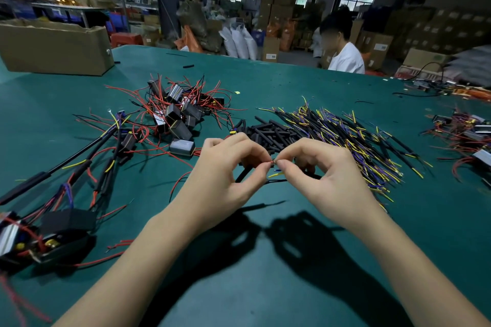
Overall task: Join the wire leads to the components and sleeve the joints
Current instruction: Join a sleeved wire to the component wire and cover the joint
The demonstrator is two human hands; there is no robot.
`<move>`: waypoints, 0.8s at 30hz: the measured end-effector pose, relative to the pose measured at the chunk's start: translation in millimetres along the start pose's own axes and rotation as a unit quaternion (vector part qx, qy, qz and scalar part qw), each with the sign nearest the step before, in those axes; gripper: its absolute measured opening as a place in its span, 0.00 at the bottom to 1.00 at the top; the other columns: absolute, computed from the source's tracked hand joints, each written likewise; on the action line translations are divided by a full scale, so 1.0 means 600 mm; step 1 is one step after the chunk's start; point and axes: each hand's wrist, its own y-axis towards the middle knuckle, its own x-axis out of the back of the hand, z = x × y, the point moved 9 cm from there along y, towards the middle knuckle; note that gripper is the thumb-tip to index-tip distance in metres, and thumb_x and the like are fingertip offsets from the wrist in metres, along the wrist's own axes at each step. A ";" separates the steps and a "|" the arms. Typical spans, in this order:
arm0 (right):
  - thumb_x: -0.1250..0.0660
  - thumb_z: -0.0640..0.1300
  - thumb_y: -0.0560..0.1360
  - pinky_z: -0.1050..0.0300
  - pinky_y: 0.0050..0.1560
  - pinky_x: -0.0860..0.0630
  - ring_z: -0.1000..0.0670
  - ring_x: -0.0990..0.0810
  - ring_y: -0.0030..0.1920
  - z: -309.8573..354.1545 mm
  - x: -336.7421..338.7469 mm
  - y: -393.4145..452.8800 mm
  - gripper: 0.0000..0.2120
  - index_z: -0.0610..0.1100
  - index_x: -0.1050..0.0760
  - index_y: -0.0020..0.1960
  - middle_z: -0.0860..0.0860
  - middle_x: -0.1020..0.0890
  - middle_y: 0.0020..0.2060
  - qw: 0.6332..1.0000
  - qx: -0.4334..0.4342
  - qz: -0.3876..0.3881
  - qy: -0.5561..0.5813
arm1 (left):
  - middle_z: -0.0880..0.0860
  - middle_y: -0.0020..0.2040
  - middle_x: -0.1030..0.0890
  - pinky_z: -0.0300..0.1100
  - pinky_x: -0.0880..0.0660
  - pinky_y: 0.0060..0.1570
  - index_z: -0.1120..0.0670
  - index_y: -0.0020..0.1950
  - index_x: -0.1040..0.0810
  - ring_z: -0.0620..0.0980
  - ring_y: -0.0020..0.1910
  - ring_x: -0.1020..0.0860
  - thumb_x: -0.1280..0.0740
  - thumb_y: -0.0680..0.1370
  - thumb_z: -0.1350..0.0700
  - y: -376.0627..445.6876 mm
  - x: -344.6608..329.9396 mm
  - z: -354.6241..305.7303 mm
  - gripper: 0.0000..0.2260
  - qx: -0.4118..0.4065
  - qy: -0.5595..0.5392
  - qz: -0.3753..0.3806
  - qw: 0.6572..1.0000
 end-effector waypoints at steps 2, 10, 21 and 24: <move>0.32 0.38 0.72 0.71 0.36 0.34 0.58 0.29 0.32 0.000 -0.001 0.000 0.03 0.42 0.21 0.40 0.59 0.23 0.32 1.000 0.000 0.011 -0.004 | 0.43 0.39 0.25 0.44 0.33 0.47 0.49 0.43 0.23 0.37 0.40 0.27 0.34 0.75 0.55 0.000 -0.004 -0.001 0.02 0.003 -0.007 0.010 1.000; 0.34 0.37 0.74 0.48 0.36 0.30 0.49 0.28 0.31 0.057 0.001 -0.014 0.06 0.42 0.21 0.40 0.51 0.21 0.36 0.935 0.195 -0.056 -0.292 | 0.47 0.39 0.22 0.34 0.32 0.47 0.53 0.40 0.22 0.42 0.41 0.27 0.35 0.78 0.57 -0.012 -0.042 0.038 0.08 0.214 -0.261 0.094 0.937; 0.32 0.37 0.73 0.67 0.31 0.37 0.59 0.31 0.29 -0.010 -0.003 -0.003 0.06 0.44 0.23 0.39 0.58 0.25 0.28 0.998 -0.049 0.026 0.008 | 0.42 0.37 0.24 0.53 0.36 0.57 0.50 0.45 0.23 0.42 0.40 0.24 0.33 0.75 0.52 -0.004 0.004 -0.023 0.02 -0.035 0.100 -0.007 0.994; 0.32 0.35 0.74 0.60 0.31 0.33 0.56 0.29 0.29 -0.010 -0.003 -0.004 0.07 0.44 0.22 0.38 0.55 0.22 0.29 0.997 -0.060 0.035 0.022 | 0.44 0.36 0.24 0.54 0.34 0.55 0.52 0.43 0.22 0.47 0.38 0.23 0.33 0.75 0.53 -0.004 0.006 -0.039 0.04 -0.083 0.156 -0.008 0.984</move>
